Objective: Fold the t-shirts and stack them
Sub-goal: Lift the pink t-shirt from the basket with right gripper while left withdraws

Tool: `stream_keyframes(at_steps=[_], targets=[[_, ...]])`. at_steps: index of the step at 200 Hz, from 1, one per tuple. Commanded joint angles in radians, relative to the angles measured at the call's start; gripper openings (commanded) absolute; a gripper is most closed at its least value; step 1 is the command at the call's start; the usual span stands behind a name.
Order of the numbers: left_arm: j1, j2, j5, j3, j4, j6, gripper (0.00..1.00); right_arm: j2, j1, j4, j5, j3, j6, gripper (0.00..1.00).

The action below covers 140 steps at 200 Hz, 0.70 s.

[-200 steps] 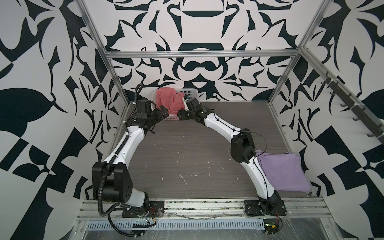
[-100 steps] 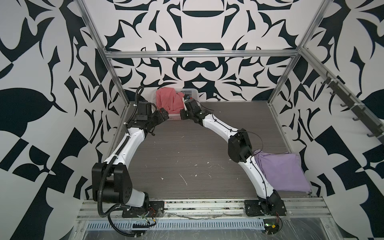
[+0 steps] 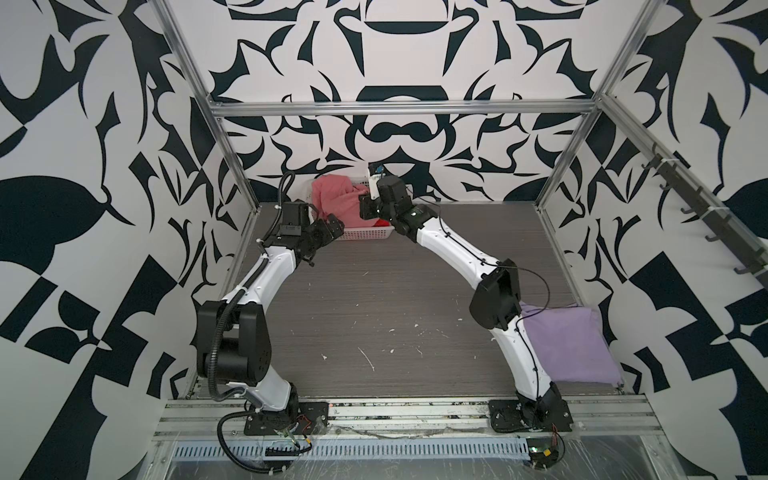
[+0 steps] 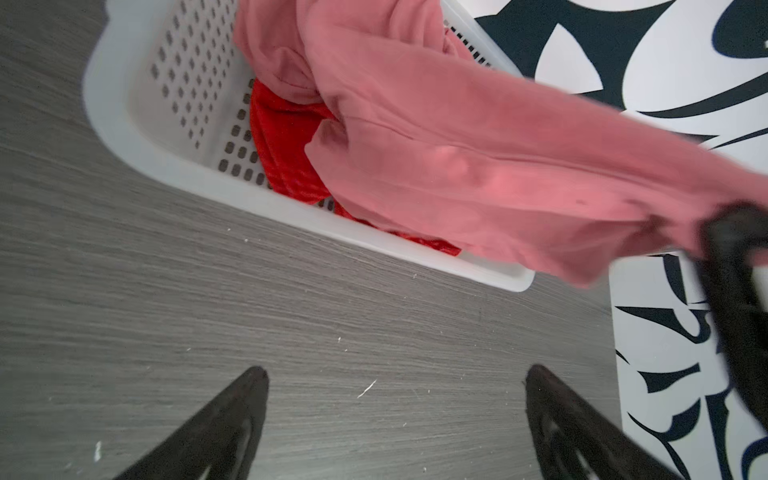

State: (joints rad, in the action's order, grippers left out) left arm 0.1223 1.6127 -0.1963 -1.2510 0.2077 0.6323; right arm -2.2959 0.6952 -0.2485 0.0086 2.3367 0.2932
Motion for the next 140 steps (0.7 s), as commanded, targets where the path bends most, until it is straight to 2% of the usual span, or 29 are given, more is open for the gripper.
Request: stream_keyframes(at_steps=[1, 16, 31, 48, 74, 111, 125, 140], targets=[[-0.015, 0.032, -0.094, -0.077, -0.079, 0.043, 0.99, 0.183, 0.003, 0.117, -0.041, 0.05, -0.068, 0.0], [-0.024, 0.032, -0.188, -0.083, -0.169, 0.095, 0.99, 0.288, 0.003, 0.122, -0.02, 0.004, -0.108, 0.0], [-0.025, 0.032, -0.288, -0.057, -0.341, 0.177, 0.99, 0.415, 0.002, 0.164, -0.006, -0.112, -0.141, 0.0], [-0.025, 0.066, -0.41, -0.065, -0.527, 0.31, 0.99, 0.545, 0.003, 0.213, 0.003, -0.235, -0.166, 0.0], [-0.017, 0.163, -0.546, -0.162, -0.784, 0.541, 0.99, 0.732, 0.003, 0.287, 0.006, -0.4, -0.17, 0.0], [0.009, 0.243, -0.577, -0.224, -1.104, 0.808, 0.99, 0.973, 0.003, 0.299, 0.073, -0.611, -0.172, 0.0], [0.015, 0.236, -0.572, -0.218, -1.127, 0.833, 0.99, 1.057, 0.003, 0.282, 0.132, -0.684, -0.163, 0.0], [0.016, 0.204, -0.556, -0.193, -1.069, 0.787, 0.99, 1.121, 0.003, 0.236, 0.245, -0.752, -0.155, 0.0]])
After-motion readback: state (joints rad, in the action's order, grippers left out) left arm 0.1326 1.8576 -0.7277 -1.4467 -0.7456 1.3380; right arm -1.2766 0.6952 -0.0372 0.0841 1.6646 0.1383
